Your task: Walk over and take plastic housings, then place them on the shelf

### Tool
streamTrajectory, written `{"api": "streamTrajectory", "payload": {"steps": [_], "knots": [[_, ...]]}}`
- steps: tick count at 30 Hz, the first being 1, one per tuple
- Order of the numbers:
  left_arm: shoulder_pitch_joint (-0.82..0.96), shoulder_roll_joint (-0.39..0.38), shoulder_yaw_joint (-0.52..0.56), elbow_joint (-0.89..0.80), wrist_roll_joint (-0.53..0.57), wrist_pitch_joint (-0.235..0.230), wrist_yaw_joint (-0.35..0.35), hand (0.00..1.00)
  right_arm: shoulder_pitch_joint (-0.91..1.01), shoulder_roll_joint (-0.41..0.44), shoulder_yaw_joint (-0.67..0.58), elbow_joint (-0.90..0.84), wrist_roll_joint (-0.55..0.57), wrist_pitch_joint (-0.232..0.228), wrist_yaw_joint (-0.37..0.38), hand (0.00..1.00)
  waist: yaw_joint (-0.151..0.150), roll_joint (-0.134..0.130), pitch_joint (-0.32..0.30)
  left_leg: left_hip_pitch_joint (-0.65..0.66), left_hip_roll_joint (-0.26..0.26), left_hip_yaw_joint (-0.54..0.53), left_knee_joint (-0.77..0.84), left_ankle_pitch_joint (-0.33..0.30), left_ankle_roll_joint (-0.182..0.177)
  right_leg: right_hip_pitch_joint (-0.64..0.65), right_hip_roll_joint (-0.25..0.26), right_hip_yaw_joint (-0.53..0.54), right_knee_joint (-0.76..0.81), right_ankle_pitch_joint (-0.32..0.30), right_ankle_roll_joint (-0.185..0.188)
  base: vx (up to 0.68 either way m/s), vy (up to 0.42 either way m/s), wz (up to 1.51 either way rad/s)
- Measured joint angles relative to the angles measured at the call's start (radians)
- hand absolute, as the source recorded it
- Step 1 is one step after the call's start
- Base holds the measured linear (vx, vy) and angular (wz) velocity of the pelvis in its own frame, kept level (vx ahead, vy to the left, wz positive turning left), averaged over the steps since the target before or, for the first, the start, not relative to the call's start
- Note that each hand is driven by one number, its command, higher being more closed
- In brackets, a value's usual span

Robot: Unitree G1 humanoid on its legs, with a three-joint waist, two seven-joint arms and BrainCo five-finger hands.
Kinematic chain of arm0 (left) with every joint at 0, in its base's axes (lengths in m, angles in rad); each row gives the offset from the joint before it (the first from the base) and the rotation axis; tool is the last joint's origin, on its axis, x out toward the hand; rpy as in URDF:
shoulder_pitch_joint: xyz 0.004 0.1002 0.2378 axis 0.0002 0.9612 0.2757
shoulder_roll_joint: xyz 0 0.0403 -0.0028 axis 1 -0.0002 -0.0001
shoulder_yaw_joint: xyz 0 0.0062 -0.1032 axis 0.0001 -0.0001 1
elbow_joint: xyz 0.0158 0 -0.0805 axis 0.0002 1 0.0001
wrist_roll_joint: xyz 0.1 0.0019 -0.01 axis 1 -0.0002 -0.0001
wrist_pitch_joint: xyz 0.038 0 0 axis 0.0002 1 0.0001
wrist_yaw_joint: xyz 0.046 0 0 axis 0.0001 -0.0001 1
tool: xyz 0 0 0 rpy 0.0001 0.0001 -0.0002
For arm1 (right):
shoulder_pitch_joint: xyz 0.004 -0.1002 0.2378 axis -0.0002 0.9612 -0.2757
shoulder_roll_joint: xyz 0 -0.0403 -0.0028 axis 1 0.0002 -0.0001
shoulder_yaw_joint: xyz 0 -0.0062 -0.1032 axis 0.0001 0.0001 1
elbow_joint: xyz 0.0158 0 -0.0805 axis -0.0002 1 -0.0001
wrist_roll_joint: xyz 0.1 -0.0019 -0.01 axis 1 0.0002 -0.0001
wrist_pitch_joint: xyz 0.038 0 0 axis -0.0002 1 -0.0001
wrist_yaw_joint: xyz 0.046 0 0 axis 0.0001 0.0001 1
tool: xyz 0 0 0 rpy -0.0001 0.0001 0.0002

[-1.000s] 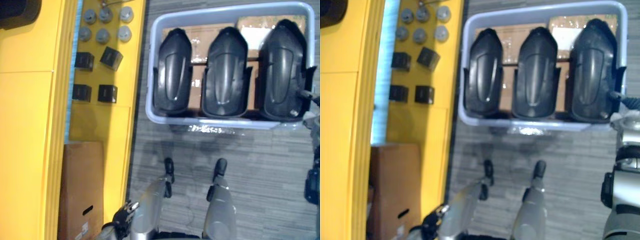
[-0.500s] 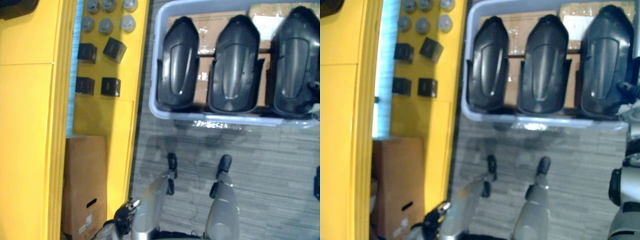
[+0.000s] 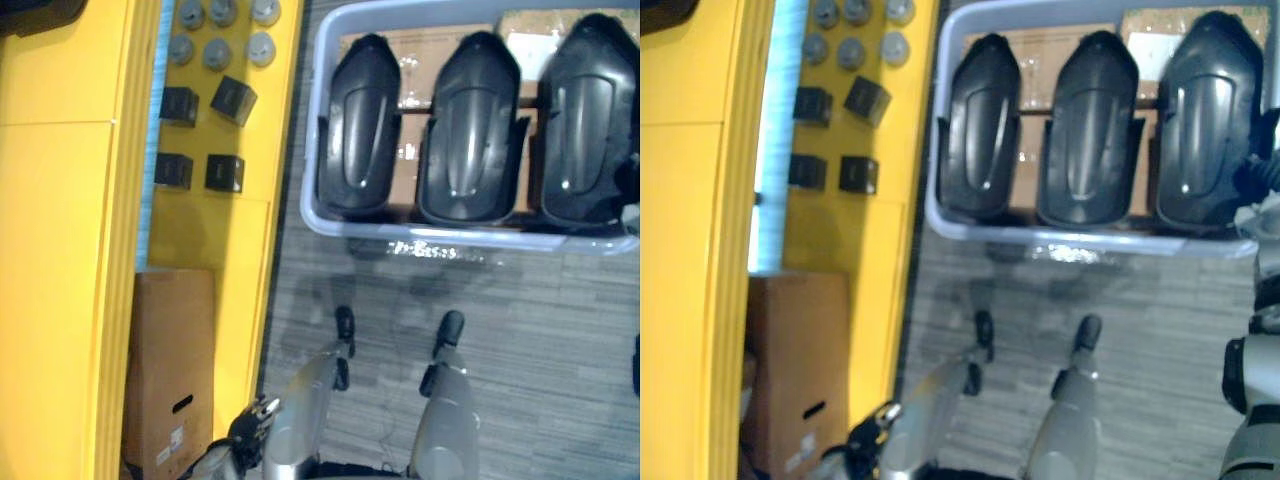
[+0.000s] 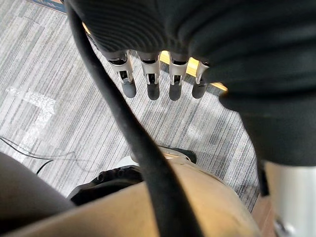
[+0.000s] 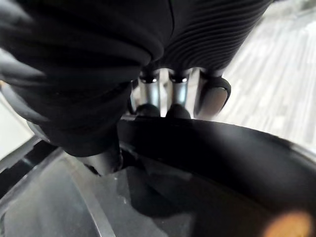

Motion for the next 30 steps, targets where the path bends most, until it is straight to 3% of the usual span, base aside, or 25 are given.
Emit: {"api": "streamTrajectory", "payload": {"steps": [7, 11, 15, 18, 22, 25, 27, 30], "knots": [[0.0, 0.0, 0.0, -0.003, -0.001, -0.015, 0.0, 0.0, -0.003, 0.004, 0.005, -0.008, -0.077, -0.013, -0.151, 1.0, 0.0, 0.0, 0.0, 0.001, 0.001, -0.007, 0.001, 0.002, -0.001, 0.006, 0.001, -0.006, -0.002, 0.001, 0.0, 0.0, -0.001, 0.01], [0.001, -0.001, 0.0, -0.05, -0.038, -0.079, -0.003, 0.0, -0.002, 0.004, -0.001, -0.049, -0.077, -0.008, -0.194, 1.0, -0.006, 0.0, 0.0, 0.02, 0.005, -0.009, 0.001, 0.002, -0.001, 0.038, 0.008, -0.011, -0.023, 0.011, -0.003, 0.0, 0.0, 0.0], [-0.001, -0.004, -0.029, -0.201, -0.074, -0.13, -0.008, 0.0, 0.027, 0.004, -0.022, -0.104, -0.089, -0.004, -0.22, 1.0, -0.024, -0.002, 0.001, 0.039, 0.005, -0.022, 0.001, 0.002, -0.001, 0.081, 0.011, -0.029, -0.054, 0.022, -0.005, -0.01, 0.003, 0.07], [0.0, -0.002, -0.037, -0.345, -0.077, -0.159, 0.015, 0.0, 0.103, 0.008, -0.052, -0.17, -0.109, 0.0, -0.27, 1.0, -0.033, -0.018, 0.004, 0.077, 0.009, -0.022, -0.009, 0.001, -0.002, 0.131, 0.02, -0.033, -0.087, 0.031, -0.005, 0.01, -0.012, -0.01], [0.004, 0.036, -0.026, -0.565, -0.055, -0.135, 0.134, 0.0, 0.24, 0.087, -0.131, -0.298, -0.12, 0.004, -0.365, 1.0, -0.051, -0.088, -0.031, 0.122, 0.025, -0.019, -0.05, 0.008, -0.012, 0.167, 0.04, -0.033, -0.118, 0.032, -0.005, 0.03, -0.055, -0.07], [0.006, 0.059, -0.028, -0.752, 0.004, -0.057, 0.162, 0.0, 0.392, 0.156, -0.206, -0.468, -0.128, 0.006, -0.42, 1.0, -0.061, -0.147, -0.07, 0.164, 0.036, -0.016, -0.074, 0.006, -0.023, 0.21, 0.054, -0.034, -0.147, 0.035, -0.004, 0.11, -0.061, -0.04], [0.009, 0.06, -0.025, -0.864, 0.025, -0.009, 0.162, 0.0, 0.517, 0.221, -0.241, -0.584, -0.156, 0.005, -0.453, 1.0, -0.061, -0.184, -0.13, 0.189, 0.044, -0.007, -0.079, -0.01, -0.027, 0.237, 0.063, -0.032, -0.165, 0.035, -0.004, 0.12, -0.038, -0.11], [0.006, 0.066, -0.015, -0.973, 0.063, 0.048, 0.157, 0.0, 0.66, 0.299, -0.247, -0.717, -0.196, 0.003, -0.493, 1.0, -0.068, -0.213, -0.2, 0.248, 0.054, 0.006, -0.094, -0.025, -0.03, 0.287, 0.072, -0.029, -0.173, 0.036, -0.005, 0.14, -0.02, -0.11]]}}
